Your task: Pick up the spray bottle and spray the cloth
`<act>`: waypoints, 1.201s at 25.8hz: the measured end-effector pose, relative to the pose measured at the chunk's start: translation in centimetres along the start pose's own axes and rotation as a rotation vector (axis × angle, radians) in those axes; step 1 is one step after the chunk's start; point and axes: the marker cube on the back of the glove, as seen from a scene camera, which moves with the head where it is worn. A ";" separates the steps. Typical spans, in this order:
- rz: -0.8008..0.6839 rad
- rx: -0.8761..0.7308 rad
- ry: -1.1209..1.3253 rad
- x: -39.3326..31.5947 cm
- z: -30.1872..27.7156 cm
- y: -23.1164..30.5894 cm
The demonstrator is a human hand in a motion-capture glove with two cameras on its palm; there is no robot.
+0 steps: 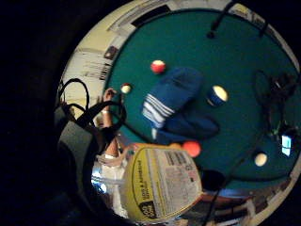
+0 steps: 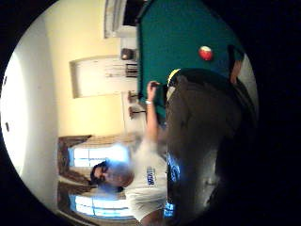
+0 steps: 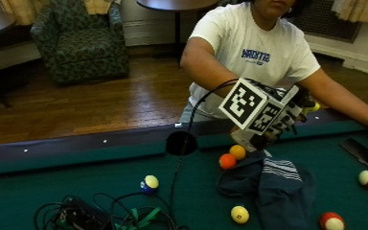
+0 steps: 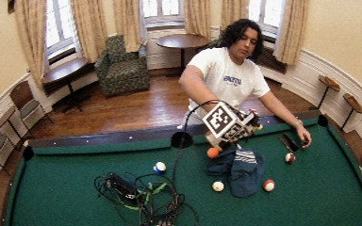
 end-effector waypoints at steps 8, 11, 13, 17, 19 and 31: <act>-0.232 0.133 -0.307 -4.5 3.0 -2.6; -0.303 0.195 -0.354 -6.0 5.5 -3.7; -0.332 0.231 -0.378 -6.8 7.5 -4.6; -0.338 0.284 -0.419 -7.3 11.4 -6.8; -0.330 0.301 -0.421 -7.1 13.1 -8.1; -0.256 0.393 -0.250 -0.1 20.3 -13.6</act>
